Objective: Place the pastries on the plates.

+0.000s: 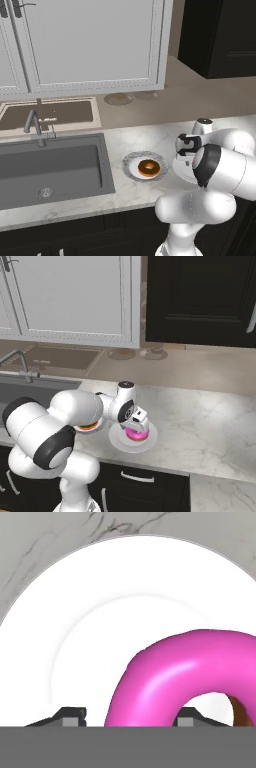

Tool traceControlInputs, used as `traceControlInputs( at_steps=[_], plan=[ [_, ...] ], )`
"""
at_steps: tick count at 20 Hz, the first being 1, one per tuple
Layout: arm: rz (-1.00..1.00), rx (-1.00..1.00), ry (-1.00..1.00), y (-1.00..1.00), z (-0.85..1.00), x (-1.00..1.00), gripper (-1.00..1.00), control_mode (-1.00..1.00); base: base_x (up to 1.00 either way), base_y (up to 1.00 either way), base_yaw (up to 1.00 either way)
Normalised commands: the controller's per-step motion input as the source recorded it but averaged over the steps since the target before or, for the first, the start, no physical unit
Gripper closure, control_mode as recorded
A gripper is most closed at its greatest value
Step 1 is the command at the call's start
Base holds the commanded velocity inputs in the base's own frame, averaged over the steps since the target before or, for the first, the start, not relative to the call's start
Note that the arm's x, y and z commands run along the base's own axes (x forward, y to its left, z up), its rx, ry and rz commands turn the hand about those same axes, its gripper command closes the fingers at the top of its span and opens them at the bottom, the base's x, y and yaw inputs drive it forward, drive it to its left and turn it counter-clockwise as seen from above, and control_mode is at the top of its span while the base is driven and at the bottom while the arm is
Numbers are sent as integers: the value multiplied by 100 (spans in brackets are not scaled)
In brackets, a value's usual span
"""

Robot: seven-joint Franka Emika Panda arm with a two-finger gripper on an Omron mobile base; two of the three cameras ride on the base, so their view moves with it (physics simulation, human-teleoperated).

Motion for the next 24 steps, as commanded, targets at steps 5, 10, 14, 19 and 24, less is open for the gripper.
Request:
traceControlInputs(
  at_steps=[5,10,14,19,24],
  plan=[
    [0,0,0,0,0,0,-100,-100,0,0,0],
    [0,0,0,1,0,-6,-100,-100,0,0,0],
    [0,0,0,7,24,-22,-100,-100,0,0,0],
    [0,0,0,13,58,-20,-100,-100,0,0,0],
    [-1,0,2,16,76,-33,-100,-100,0,0,0]
  ],
)
